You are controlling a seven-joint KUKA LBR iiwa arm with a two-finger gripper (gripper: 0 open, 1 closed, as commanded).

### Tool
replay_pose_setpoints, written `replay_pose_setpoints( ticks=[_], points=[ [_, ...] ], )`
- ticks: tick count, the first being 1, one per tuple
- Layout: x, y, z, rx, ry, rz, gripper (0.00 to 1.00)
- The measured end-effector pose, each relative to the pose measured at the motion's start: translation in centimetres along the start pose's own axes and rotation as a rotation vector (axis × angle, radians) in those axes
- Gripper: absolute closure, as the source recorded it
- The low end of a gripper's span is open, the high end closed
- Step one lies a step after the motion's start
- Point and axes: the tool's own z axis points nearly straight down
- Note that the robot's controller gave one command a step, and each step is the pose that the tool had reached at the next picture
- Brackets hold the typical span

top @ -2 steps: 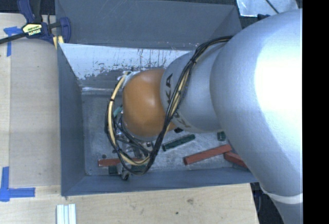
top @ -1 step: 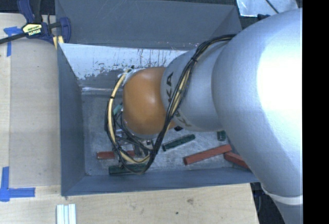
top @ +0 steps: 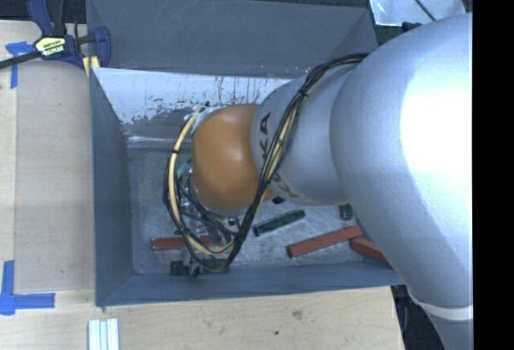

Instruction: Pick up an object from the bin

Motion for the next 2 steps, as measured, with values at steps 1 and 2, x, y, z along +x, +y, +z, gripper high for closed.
replay_pose_setpoints(
  ticks=[1,2],
  points=[
    [0.1,0.0,0.1,0.0,0.003,-0.001,1.0],
    [-3.2,0.2,-14.9,0.0,-0.007,-0.118,1.0]
  ],
)
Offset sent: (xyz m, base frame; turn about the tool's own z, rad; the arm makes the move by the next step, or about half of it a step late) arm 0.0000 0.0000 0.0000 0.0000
